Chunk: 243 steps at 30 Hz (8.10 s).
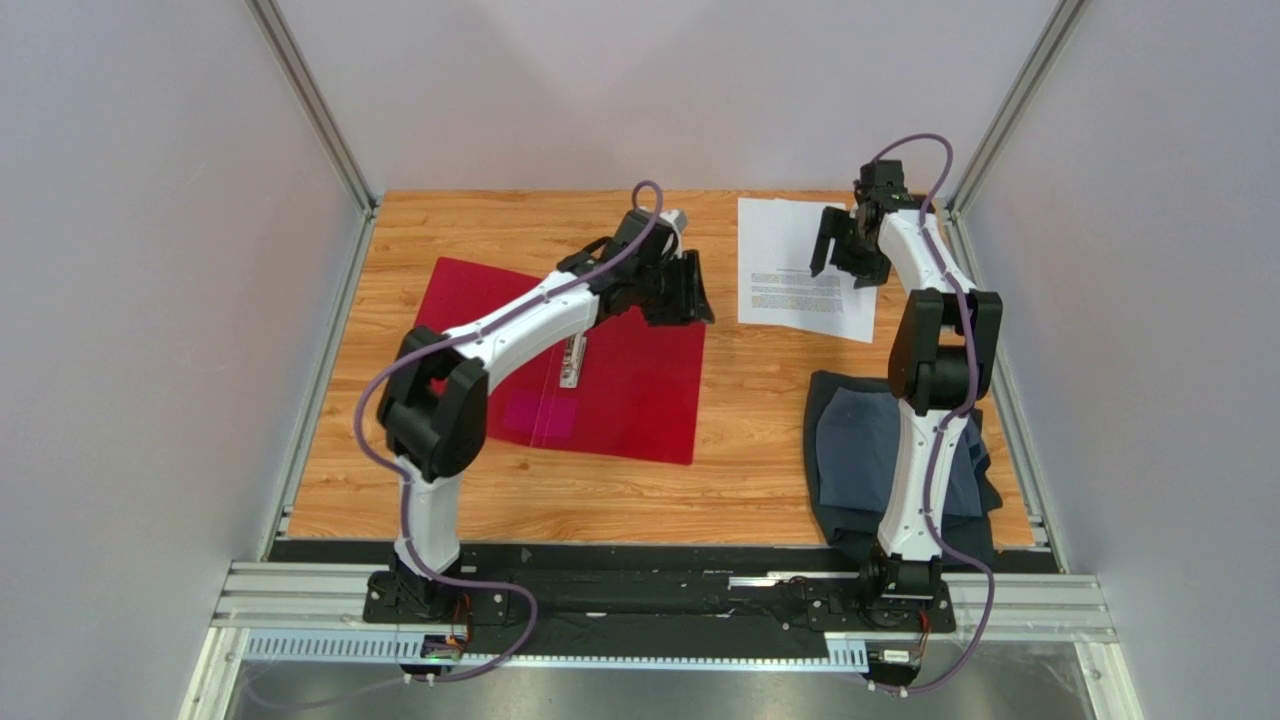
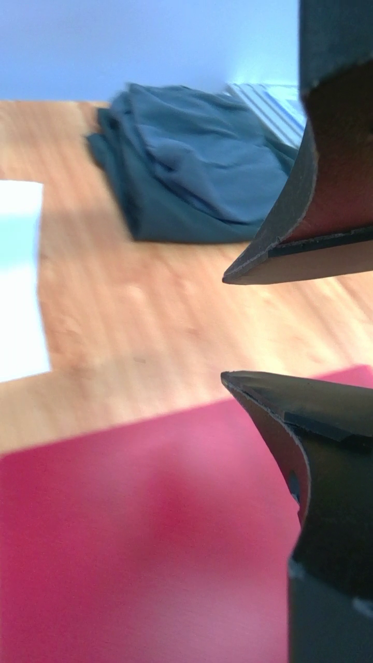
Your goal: Put the files into the folder
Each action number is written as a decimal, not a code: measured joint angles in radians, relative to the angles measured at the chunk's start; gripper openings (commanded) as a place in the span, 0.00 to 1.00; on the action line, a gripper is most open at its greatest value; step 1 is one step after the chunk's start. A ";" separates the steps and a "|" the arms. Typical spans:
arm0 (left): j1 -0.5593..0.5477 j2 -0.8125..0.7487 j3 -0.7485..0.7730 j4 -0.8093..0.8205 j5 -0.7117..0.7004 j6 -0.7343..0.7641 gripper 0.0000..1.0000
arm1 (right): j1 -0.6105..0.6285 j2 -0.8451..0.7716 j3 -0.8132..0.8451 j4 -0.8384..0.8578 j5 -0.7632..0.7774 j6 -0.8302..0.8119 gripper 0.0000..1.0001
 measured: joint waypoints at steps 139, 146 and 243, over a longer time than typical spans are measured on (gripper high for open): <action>0.078 0.719 0.728 -0.007 0.017 -0.450 0.21 | -0.038 0.180 -0.014 0.354 -0.663 0.089 0.69; 0.078 0.736 0.727 -0.027 0.027 -0.514 0.21 | -0.038 0.180 0.000 0.311 -0.635 0.071 0.69; 0.303 -0.836 -0.774 -0.010 0.175 -0.053 0.57 | 0.294 -0.652 -1.438 1.291 -0.537 1.311 0.00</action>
